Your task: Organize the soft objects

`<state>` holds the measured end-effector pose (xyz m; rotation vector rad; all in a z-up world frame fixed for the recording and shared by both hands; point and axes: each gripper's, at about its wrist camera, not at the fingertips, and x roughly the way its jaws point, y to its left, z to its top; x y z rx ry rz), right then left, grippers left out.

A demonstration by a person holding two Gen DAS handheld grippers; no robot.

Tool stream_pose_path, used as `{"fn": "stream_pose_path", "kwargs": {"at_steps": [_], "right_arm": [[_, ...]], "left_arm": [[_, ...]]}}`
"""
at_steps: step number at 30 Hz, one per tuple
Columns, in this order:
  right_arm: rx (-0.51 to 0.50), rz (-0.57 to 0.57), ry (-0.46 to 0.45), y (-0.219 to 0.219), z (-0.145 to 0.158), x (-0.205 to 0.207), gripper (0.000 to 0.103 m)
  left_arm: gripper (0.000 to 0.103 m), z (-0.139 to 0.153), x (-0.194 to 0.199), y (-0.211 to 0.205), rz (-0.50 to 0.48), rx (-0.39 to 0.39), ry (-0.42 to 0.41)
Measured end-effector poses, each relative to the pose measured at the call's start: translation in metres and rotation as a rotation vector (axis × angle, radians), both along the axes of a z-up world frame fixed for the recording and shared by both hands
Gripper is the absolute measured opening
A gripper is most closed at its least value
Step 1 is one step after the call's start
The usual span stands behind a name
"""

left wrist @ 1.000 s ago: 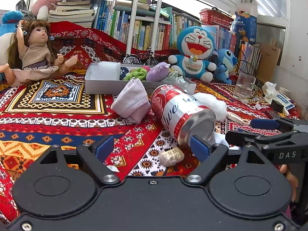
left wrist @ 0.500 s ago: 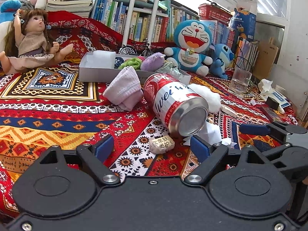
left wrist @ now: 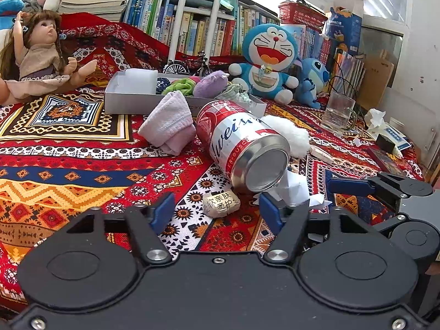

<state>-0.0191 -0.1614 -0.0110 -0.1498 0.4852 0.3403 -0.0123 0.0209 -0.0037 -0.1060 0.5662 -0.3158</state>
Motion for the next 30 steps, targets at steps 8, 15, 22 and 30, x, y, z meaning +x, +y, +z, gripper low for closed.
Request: {"fn": "stream_pose_path", "kwargs": {"at_steps": [8, 15, 22, 30], "right_arm": [[0.001, 0.002, -0.002, 0.003, -0.003, 0.0, 0.097], [0.007, -0.003, -0.011, 0.001, -0.002, 0.0, 0.095], [0.001, -0.058, -0.032, -0.004, -0.002, 0.002, 0.095], [0.005, -0.127, -0.038, -0.013, -0.003, 0.006, 0.095]], "left_arm": [[0.042, -0.001, 0.003, -0.003, -0.011, -0.006, 0.006], [0.032, -0.001, 0.006, 0.006, 0.03, -0.052, 0.022], [0.031, -0.002, 0.005, 0.005, 0.033, -0.042, 0.016], [0.031, -0.003, 0.004, 0.003, 0.028, -0.034, 0.015]]}}
